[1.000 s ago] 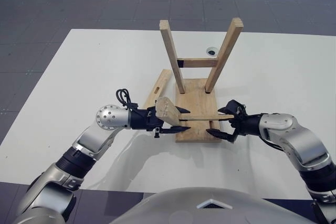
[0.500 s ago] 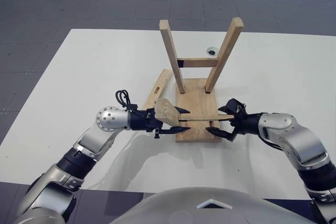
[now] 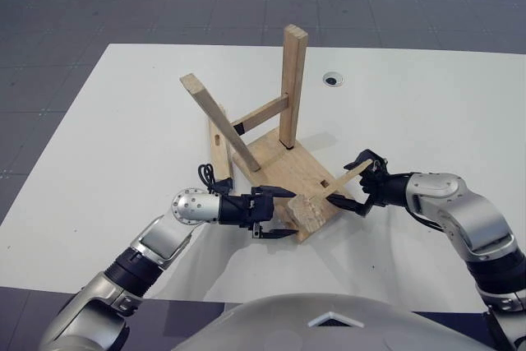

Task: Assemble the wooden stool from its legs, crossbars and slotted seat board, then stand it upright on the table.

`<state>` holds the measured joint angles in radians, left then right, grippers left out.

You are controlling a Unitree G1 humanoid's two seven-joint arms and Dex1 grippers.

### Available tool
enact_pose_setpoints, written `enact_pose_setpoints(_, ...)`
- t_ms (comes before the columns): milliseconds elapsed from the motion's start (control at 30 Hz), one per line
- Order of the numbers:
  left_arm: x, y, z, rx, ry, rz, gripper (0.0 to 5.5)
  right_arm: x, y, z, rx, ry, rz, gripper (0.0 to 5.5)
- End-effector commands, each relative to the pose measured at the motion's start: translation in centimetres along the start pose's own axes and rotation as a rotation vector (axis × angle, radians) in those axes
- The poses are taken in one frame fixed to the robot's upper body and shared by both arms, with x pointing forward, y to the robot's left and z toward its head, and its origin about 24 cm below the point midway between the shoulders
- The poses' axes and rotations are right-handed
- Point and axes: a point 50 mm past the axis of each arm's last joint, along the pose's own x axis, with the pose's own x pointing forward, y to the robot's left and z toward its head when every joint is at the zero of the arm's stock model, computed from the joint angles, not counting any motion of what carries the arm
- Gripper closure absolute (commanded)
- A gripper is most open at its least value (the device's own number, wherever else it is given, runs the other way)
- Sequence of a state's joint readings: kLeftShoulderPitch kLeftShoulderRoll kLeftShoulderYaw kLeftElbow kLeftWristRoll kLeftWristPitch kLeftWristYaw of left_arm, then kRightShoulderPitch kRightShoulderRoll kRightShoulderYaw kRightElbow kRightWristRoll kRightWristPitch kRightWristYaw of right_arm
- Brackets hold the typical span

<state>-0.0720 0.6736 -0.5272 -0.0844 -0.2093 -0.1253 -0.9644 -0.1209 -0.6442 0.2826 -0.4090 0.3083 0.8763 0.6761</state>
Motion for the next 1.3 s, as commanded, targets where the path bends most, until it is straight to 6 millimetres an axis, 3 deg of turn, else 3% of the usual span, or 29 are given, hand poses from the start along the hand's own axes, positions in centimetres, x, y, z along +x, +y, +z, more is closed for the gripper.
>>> enact_pose_setpoints(33,-0.4,0.0,-0.4,0.003,0.051,-0.006,1.44,-0.3,-0.4,-0.5,0.005,0.036,-0.03,0.56)
enact_pose_setpoints(667,-4.9,1.1,1.7,0.031,0.145,0.017,1.44,-0.8,-2.0,-0.7,0.04,0.015,-0.124,0.56)
enact_pose_setpoints(767,-5.6,0.4,1.2,-0.011,0.205,-0.045,1.44,-1.0,-2.5,-0.6,0.043,0.01,-0.148,0.56)
enact_pose_setpoints(900,-6.8,-1.5,-1.1,-0.142,0.409,-0.185,1.44,-0.8,-2.7,-0.4,0.051,-0.005,-0.157,0.56)
enact_pose_setpoints(1033,-6.2,-0.4,-2.6,-0.128,0.488,-0.043,1.44,-1.1,-3.3,0.1,0.067,-0.032,-0.192,0.56)
enact_pose_setpoints(1167,-3.9,1.1,-1.7,-0.242,0.313,0.125,1.44,-1.2,-3.9,0.1,0.068,-0.03,-0.215,0.56)
enact_pose_setpoints(1300,-2.8,1.2,-1.3,-0.267,0.261,0.188,1.44,-1.6,-4.8,0.0,0.071,-0.023,-0.251,0.56)
